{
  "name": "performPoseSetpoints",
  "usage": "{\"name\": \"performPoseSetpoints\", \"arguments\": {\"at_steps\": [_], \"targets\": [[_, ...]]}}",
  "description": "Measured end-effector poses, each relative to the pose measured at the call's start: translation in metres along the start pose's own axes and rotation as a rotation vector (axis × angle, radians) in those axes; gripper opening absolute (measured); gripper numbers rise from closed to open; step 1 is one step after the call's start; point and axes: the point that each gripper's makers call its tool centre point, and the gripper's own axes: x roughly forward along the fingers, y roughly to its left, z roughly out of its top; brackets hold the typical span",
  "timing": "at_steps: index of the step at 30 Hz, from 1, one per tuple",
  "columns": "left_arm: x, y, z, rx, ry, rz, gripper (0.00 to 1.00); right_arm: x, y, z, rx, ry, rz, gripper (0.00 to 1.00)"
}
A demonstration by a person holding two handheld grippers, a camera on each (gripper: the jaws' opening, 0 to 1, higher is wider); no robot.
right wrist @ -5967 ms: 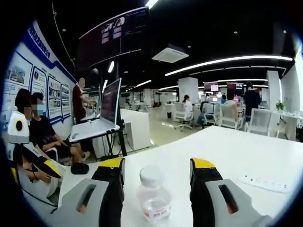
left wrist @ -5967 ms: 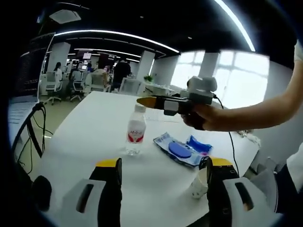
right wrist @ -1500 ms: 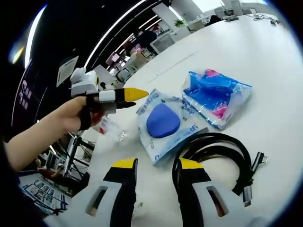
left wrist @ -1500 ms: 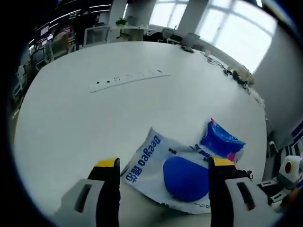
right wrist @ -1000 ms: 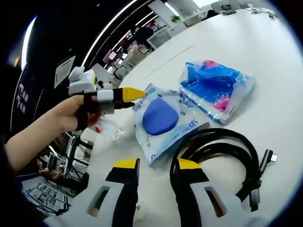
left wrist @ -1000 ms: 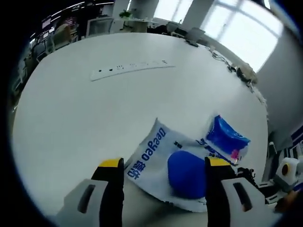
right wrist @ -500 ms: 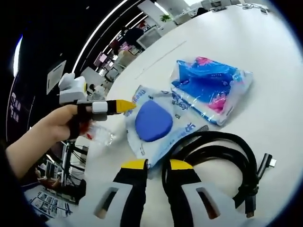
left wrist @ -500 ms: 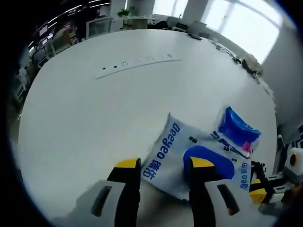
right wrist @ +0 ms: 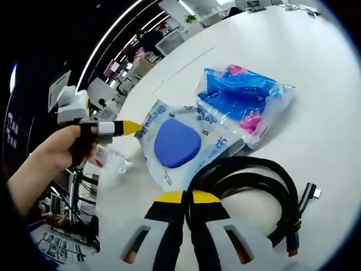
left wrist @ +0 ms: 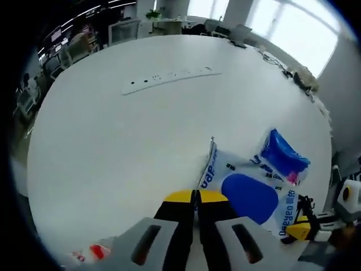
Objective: Arrange the tabletop items into an orderly group along one side of the table until the central work area is clear of visible clutter.
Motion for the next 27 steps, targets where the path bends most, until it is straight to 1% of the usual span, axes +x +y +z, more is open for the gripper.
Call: {"name": "performPoseSetpoints", "arguments": {"at_steps": [2,3,5,6,8,9,13,16,18,19,22,24,25,26,27], "targets": [[-0.003,0.001,0.003,0.004,-0.017,0.001,0.00,-0.003,0.000,0.002,0.019,-0.006,0.007,0.00],[-0.009,-0.004,0.006,0.009,-0.032,-0.002,0.00,-0.004,-0.001,0.003,0.021,-0.008,0.009,0.00],[-0.016,-0.007,0.011,0.011,-0.053,-0.009,0.00,-0.006,-0.001,0.004,0.024,-0.013,0.011,0.00],[-0.023,-0.008,0.014,0.001,-0.074,-0.014,0.00,-0.007,-0.001,0.005,0.029,-0.016,0.014,0.00],[-0.033,-0.011,0.017,-0.010,-0.097,-0.019,0.00,-0.009,-0.001,0.006,0.029,-0.020,0.017,0.00],[-0.042,-0.019,0.015,-0.014,-0.105,-0.024,0.00,-0.010,-0.002,0.006,0.028,-0.022,0.018,0.00],[-0.060,-0.030,0.017,-0.063,-0.156,-0.059,0.00,-0.014,-0.004,0.004,0.028,-0.017,0.019,0.00],[-0.075,-0.043,0.021,-0.072,-0.200,-0.085,0.00,-0.017,-0.005,0.001,0.030,-0.012,0.030,0.00],[-0.084,-0.052,0.025,-0.063,-0.225,-0.098,0.00,-0.017,-0.007,-0.002,0.045,-0.009,0.041,0.00],[-0.090,-0.058,0.025,-0.054,-0.232,-0.100,0.00,-0.017,-0.009,-0.003,0.053,-0.010,0.041,0.00],[-0.096,-0.068,0.029,-0.065,-0.253,-0.123,0.00,-0.016,-0.008,-0.004,0.068,-0.013,0.047,0.00],[-0.101,-0.075,0.028,-0.079,-0.259,-0.137,0.00,-0.016,-0.007,-0.004,0.052,-0.006,0.049,0.00],[-0.110,-0.087,0.024,-0.081,-0.263,-0.140,0.00,-0.016,-0.007,-0.005,0.048,-0.005,0.050,0.00],[-0.111,-0.091,0.024,-0.079,-0.265,-0.142,0.00,-0.016,-0.006,-0.005,0.042,-0.003,0.056,0.01],[-0.104,-0.087,0.024,-0.070,-0.266,-0.145,0.00,-0.015,-0.006,-0.006,0.039,0.001,0.060,0.02]]}}
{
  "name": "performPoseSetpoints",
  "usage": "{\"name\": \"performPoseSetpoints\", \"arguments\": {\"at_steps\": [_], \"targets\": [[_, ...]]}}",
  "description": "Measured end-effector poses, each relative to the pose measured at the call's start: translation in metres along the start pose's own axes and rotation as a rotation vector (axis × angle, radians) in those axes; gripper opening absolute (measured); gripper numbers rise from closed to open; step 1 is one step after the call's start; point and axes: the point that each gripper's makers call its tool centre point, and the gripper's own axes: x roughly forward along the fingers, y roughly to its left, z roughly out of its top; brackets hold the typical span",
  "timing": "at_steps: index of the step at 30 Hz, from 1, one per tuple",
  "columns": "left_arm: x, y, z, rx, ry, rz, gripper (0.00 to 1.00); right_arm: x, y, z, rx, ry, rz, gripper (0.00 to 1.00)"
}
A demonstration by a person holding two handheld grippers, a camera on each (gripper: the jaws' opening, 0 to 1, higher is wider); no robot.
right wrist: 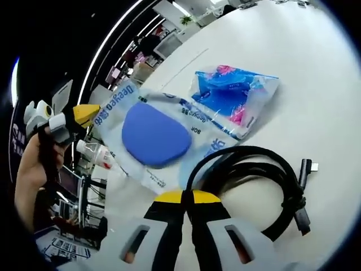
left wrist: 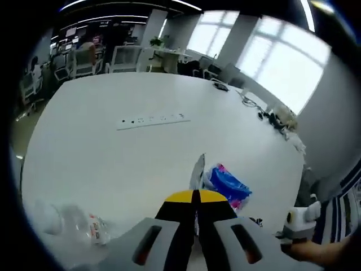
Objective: Arrange the tabletop items into an orderly group along one side of the table until the central work area is clear of visible clutter.
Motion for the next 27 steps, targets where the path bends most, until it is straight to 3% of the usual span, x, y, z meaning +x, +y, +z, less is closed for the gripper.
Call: {"name": "performPoseSetpoints", "arguments": {"at_steps": [9,14,19,22,24,27], "targets": [[0.003,0.000,0.006,-0.007,-0.003,-0.009,0.00,-0.006,0.012,-0.007,-0.044,0.009,0.031,0.23],[-0.002,-0.004,0.011,-0.003,-0.010,-0.012,0.00,-0.014,0.011,-0.014,-0.066,0.008,0.016,0.23],[-0.004,-0.010,0.010,0.001,-0.006,-0.026,0.00,-0.022,0.008,-0.009,-0.090,-0.030,-0.024,0.22],[-0.001,0.000,0.007,-0.010,-0.007,-0.010,0.00,-0.026,0.025,-0.008,0.005,-0.039,0.032,0.19],[-0.001,0.006,0.003,-0.012,-0.002,0.005,0.00,-0.023,0.046,-0.012,0.080,-0.016,0.121,0.18],[-0.003,0.008,-0.003,-0.029,-0.003,0.026,0.00,-0.006,0.063,-0.014,0.252,0.014,0.206,0.24]]}}
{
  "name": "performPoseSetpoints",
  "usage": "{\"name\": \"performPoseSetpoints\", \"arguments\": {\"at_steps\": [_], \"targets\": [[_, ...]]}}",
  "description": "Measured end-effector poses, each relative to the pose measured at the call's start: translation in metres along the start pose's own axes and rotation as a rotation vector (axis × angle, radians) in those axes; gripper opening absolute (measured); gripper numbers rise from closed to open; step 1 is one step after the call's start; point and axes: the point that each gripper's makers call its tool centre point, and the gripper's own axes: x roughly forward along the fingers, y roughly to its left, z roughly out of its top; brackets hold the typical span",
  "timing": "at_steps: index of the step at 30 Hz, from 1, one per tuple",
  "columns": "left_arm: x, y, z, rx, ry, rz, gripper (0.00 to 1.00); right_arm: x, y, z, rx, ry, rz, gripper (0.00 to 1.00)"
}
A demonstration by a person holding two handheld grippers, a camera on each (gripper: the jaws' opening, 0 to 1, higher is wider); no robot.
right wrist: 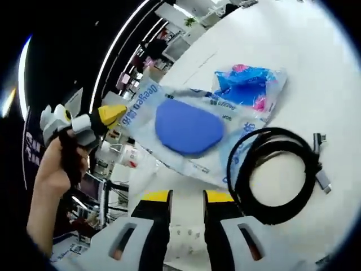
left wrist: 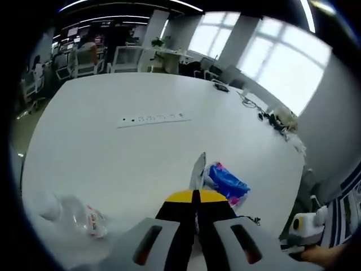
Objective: Arrange the tabletop items into an orderly group along one side of the table until the central work area is clear of visible clutter.
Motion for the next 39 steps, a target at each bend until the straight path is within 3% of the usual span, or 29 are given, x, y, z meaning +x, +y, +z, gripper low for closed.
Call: {"name": "performPoseSetpoints", "arguments": {"at_steps": [3,6,11,14,20,39], "targets": [[-0.001,0.011,-0.004,-0.009,0.004,0.017,0.00,0.013,-0.002,0.006,0.244,-0.046,0.019,0.35],[-0.001,0.019,-0.005,-0.013,0.009,0.023,0.00,0.018,-0.004,0.009,0.393,-0.084,0.025,0.38],[-0.002,0.017,-0.004,-0.029,0.003,0.018,0.00,0.023,-0.023,0.012,0.465,-0.130,-0.055,0.35],[-0.002,0.015,-0.006,-0.021,0.019,0.009,0.00,0.025,-0.034,0.017,0.551,-0.166,-0.076,0.27],[-0.001,0.017,-0.011,-0.017,0.030,0.014,0.00,0.025,-0.046,0.017,0.584,-0.215,-0.134,0.00],[-0.021,0.026,-0.022,-0.054,0.011,0.037,0.00,0.002,-0.032,0.041,0.397,-0.294,-0.084,0.00]]}}
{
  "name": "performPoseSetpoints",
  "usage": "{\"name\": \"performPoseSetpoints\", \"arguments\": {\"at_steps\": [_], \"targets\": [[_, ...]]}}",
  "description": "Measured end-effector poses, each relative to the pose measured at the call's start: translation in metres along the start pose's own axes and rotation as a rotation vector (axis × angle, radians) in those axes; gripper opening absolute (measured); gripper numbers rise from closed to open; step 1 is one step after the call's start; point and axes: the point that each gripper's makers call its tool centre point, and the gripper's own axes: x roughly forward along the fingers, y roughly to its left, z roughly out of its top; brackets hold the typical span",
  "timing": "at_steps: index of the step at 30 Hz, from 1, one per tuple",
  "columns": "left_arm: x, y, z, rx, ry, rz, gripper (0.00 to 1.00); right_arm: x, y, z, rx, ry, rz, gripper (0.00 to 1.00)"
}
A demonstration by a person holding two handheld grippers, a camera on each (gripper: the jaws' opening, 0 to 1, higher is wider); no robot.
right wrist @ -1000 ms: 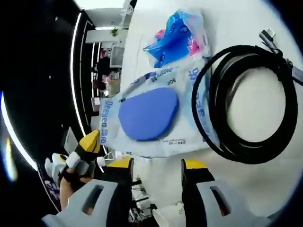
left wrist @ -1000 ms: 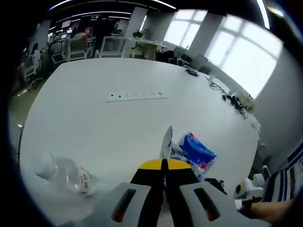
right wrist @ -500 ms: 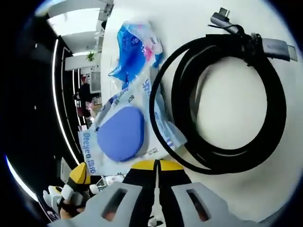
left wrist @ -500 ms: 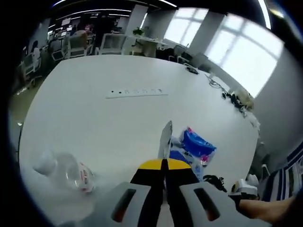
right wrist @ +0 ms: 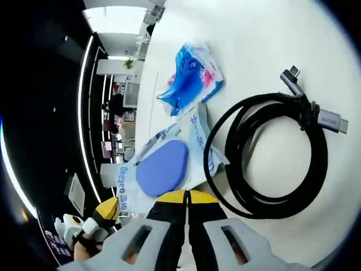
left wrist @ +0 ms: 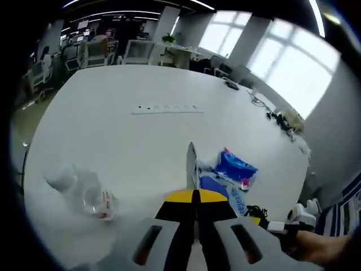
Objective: Arrange the tabletop items into an orderly group along one side of the table until the central work area is clear of visible clutter.
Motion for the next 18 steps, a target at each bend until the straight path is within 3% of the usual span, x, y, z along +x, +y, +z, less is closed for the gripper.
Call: {"name": "performPoseSetpoints", "arguments": {"at_steps": [9,18], "targets": [[-0.012,-0.001,0.004,-0.008,-0.040,0.000,0.00,-0.001,0.011,0.001,-0.069,0.009,0.031,0.00],[-0.019,0.007,-0.004,-0.099,-0.102,-0.005,0.00,-0.004,0.019,0.011,-0.213,0.024,0.044,0.00]]}}
